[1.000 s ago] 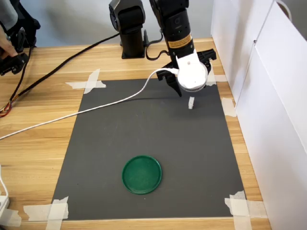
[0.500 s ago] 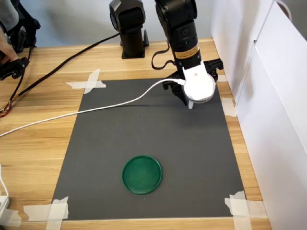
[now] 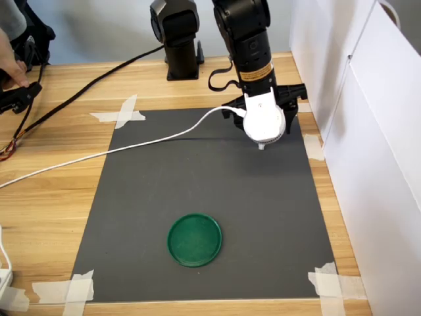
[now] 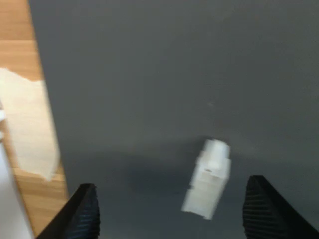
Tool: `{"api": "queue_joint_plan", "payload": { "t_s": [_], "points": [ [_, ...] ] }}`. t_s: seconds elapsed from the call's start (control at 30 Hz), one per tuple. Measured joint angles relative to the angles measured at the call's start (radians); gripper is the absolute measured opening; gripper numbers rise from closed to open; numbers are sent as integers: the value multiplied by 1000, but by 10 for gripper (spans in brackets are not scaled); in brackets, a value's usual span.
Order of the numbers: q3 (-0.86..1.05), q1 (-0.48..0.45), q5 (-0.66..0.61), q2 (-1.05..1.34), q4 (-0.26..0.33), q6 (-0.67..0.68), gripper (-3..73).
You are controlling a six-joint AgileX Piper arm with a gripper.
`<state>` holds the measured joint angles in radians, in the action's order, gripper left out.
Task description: Grasp a white terminal and put it in the green lid.
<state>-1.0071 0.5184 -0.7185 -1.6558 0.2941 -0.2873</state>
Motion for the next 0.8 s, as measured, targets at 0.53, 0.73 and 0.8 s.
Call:
{"api": "queue_joint_plan", "payload": {
  "t_s": [0.53, 0.73, 0.8],
  "points": [
    [50, 0, 67, 0, -33, -4, 613],
    [50, 0, 75, -13, -40, -12, 509],
    [50, 0, 75, -22, -43, -14, 493]
  ]
}}
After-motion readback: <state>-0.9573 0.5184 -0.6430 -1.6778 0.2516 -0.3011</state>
